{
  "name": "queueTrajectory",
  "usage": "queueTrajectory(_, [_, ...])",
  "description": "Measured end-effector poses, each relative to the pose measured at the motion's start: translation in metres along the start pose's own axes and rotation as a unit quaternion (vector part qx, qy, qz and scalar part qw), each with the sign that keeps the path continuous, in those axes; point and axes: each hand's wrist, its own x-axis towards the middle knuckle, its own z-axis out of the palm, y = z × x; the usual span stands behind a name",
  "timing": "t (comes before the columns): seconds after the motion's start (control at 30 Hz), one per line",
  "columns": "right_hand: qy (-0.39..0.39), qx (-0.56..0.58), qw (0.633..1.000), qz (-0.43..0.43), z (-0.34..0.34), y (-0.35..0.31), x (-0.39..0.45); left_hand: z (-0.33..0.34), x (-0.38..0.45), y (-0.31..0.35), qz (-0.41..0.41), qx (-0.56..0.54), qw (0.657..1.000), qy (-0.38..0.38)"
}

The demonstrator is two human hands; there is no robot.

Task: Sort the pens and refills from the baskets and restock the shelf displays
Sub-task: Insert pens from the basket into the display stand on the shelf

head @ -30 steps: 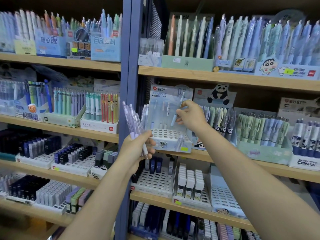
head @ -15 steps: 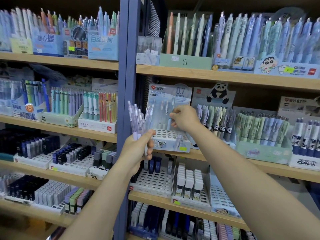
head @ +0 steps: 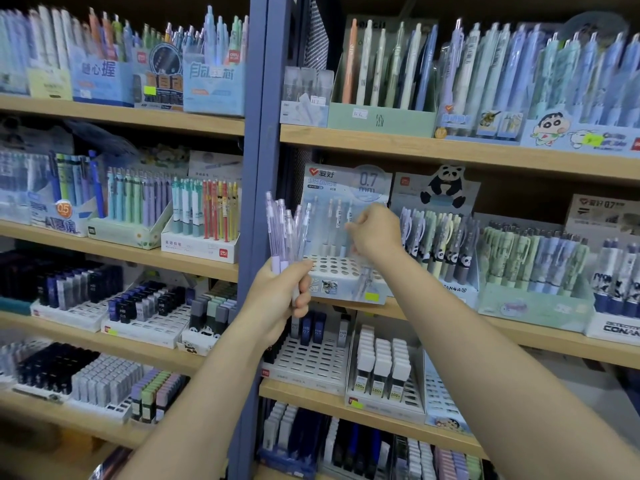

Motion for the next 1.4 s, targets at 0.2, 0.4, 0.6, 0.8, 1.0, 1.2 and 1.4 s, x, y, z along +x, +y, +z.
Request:
queueTrajectory(0.2, [-0.218,0.251,0.942,-0.052,-0.034,-0.018,-0.043,0.013,-0.002,0.0,0.021,-0.004,1.0,0.007])
queueTrajectory(0.4, [-0.254,0.235,0.936,-0.063,-0.041,-0.009,-0.049,0.026,-0.01,0.001,0.007,0.0,1.0,-0.009])
queueTrajectory(0.6, [-0.196,0.315,0.928,-0.025,-0.056,-0.001,-0.046,0.029,-0.015,0.001,-0.028,0.011,1.0,0.006])
queueTrajectory(0.8, [-0.196,0.321,0.926,-0.031,-0.059,0.008,-0.048,0.034,-0.016,-0.003,-0.007,0.005,1.0,0.025])
queueTrajectory(1.0, [-0.125,0.304,0.944,-0.014,-0.059,0.012,-0.042,0.032,-0.013,-0.009,0.005,0.005,0.999,0.054])
queueTrajectory(1.2, [-0.03,0.187,0.982,-0.023,-0.047,0.018,-0.024,0.027,-0.01,-0.008,0.009,0.009,0.999,0.029])
queueTrajectory(1.4, [0.003,0.16,0.986,-0.041,-0.038,0.027,-0.016,0.031,-0.009,-0.005,-0.008,0.012,1.0,-0.012])
